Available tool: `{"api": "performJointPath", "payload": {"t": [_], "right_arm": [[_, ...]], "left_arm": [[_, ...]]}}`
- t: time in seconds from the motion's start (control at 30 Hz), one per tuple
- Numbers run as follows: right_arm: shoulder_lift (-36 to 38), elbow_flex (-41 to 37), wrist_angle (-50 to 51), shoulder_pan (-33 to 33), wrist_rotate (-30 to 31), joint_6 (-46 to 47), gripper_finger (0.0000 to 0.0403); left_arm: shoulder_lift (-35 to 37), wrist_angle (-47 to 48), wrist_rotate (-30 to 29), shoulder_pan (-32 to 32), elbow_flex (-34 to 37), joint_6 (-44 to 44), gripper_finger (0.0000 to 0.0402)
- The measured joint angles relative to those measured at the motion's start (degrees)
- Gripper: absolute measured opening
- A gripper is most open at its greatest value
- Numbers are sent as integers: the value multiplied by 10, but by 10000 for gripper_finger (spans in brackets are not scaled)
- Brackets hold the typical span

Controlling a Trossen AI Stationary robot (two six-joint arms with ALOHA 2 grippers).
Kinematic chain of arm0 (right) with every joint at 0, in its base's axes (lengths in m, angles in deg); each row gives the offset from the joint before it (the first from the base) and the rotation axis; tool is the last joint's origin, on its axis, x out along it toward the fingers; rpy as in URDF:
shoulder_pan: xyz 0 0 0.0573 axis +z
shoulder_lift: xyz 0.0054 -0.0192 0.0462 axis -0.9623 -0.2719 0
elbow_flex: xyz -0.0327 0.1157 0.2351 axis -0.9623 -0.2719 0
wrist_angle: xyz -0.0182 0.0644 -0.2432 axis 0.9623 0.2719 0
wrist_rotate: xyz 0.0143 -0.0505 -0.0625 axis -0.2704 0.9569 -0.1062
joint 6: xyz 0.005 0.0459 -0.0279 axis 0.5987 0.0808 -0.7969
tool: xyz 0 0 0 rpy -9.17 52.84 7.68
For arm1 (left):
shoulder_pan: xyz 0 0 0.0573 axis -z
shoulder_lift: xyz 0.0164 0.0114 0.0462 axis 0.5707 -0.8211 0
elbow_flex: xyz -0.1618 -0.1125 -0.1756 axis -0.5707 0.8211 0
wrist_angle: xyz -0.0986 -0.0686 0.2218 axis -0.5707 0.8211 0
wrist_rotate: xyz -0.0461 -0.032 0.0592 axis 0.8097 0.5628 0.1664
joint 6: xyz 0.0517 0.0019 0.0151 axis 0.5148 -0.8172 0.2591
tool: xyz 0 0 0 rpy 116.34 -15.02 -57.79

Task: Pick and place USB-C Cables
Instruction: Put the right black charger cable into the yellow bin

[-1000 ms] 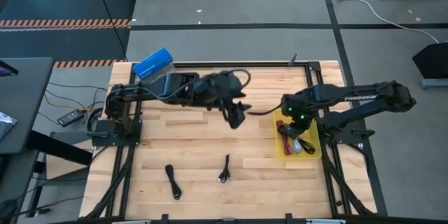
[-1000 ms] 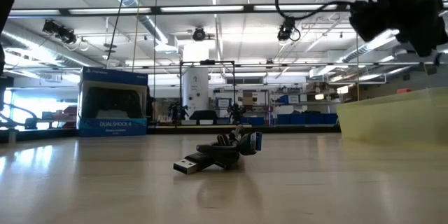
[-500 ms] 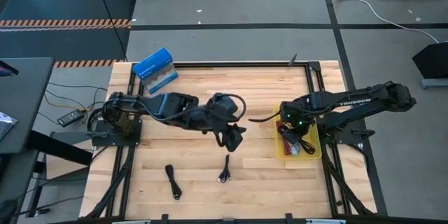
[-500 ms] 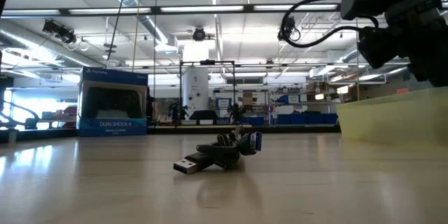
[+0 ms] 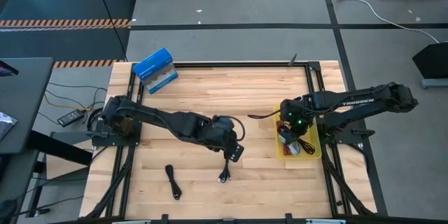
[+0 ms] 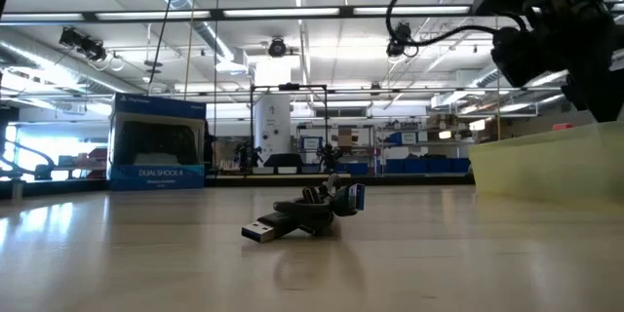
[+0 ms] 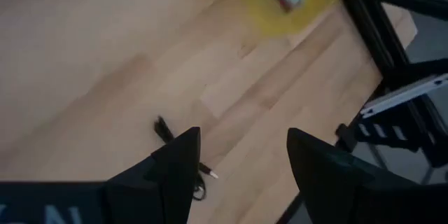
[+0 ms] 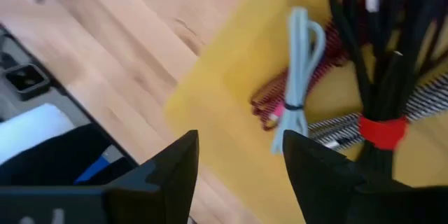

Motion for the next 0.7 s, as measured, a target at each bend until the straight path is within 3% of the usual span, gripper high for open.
{"api": "performJointPath", "payload": {"t": [0.37,0.7], "right_arm": [[44,0,-23,0,-12,22,213],[89,0,-23,0,-57,48,213]], "left_arm": [[0,-175,31,9,207,-143,222],[-8,-254,37,19,290,-153,222]]}}
